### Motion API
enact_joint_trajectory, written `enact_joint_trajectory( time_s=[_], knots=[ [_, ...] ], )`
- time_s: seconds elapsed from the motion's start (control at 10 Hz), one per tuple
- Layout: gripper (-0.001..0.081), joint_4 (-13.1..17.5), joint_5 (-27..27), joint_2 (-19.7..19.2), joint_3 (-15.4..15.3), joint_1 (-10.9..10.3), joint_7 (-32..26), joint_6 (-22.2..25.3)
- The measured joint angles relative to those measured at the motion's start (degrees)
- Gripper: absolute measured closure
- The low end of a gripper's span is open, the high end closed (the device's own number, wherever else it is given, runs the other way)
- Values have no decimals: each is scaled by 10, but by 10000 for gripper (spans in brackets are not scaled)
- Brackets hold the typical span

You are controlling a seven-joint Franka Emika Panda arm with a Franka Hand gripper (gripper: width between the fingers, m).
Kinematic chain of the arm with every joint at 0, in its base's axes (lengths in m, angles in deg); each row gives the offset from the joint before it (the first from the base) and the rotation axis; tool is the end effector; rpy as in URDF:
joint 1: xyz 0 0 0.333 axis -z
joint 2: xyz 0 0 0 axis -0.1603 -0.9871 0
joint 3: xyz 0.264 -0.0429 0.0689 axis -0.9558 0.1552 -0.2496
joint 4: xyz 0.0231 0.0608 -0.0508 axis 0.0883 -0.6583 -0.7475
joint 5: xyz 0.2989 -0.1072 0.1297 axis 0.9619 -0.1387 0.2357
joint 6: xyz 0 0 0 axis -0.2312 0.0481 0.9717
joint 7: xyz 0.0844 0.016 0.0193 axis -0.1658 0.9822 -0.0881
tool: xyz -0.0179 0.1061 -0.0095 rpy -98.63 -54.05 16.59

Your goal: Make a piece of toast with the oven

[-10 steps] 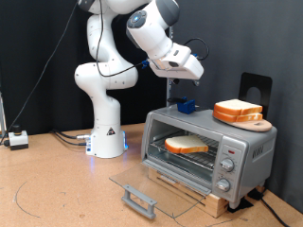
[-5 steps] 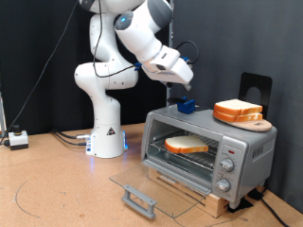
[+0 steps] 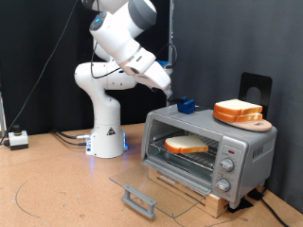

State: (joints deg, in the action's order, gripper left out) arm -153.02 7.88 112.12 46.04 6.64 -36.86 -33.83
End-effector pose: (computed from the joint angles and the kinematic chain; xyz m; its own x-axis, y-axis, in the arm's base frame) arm 0.3160 -0.0043 0.4169 0.6479 0.5336 0.5436 0.7585 -0.5174 -0.3961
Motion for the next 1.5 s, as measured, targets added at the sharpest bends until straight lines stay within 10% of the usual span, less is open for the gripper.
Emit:
enact_joint_trajectory(
  time_s=[0.6,1.1,1.5],
  knots=[
    [-4,67,-55,-96,65,19,-79,37],
    [-4,48,-41,-126,60,55,160,-94],
    [-4,98,-175,-188,55,98,290,-38]
  ],
)
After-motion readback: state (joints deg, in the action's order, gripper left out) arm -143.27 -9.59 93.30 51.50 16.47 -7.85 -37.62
